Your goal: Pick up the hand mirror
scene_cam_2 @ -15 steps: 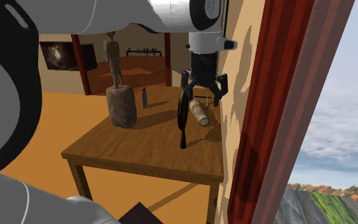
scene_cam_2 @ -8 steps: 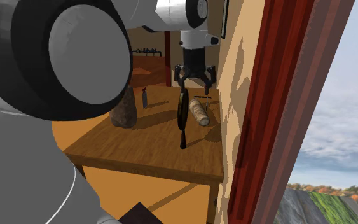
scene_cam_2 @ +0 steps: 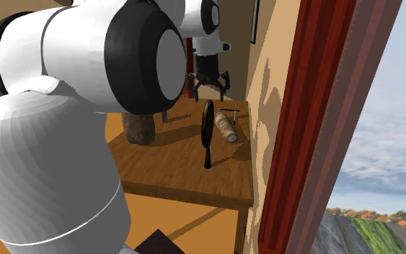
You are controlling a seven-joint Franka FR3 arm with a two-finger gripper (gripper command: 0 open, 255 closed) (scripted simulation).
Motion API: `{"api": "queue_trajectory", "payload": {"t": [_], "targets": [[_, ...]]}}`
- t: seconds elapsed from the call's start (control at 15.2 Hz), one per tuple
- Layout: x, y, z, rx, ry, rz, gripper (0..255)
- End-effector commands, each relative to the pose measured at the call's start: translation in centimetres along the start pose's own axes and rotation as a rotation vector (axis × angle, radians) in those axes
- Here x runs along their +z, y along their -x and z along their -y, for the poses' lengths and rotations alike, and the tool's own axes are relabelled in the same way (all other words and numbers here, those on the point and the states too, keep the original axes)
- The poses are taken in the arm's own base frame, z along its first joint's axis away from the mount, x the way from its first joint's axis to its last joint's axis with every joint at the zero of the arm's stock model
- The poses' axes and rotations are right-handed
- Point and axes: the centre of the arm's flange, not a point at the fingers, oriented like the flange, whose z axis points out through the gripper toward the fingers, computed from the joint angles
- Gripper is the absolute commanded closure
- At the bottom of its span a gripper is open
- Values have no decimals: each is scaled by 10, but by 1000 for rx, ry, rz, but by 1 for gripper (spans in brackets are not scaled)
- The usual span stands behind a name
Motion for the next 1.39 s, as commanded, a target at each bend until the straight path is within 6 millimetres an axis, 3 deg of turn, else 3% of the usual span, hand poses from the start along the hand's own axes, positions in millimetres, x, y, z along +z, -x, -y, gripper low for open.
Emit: {"api": "queue_trajectory", "payload": {"t": [0.0, 0.4, 0.46, 1.06, 1.32], "targets": [[10, -1, 2, -6, 1, 0, 0], [34, -1, 4, -6, 1, 0, 0], [34, -1, 4, -6, 1, 0, 255], [34, -1, 4, -6, 1, 0, 255], [13, -1, 3, -6, 1, 0, 255]]}}
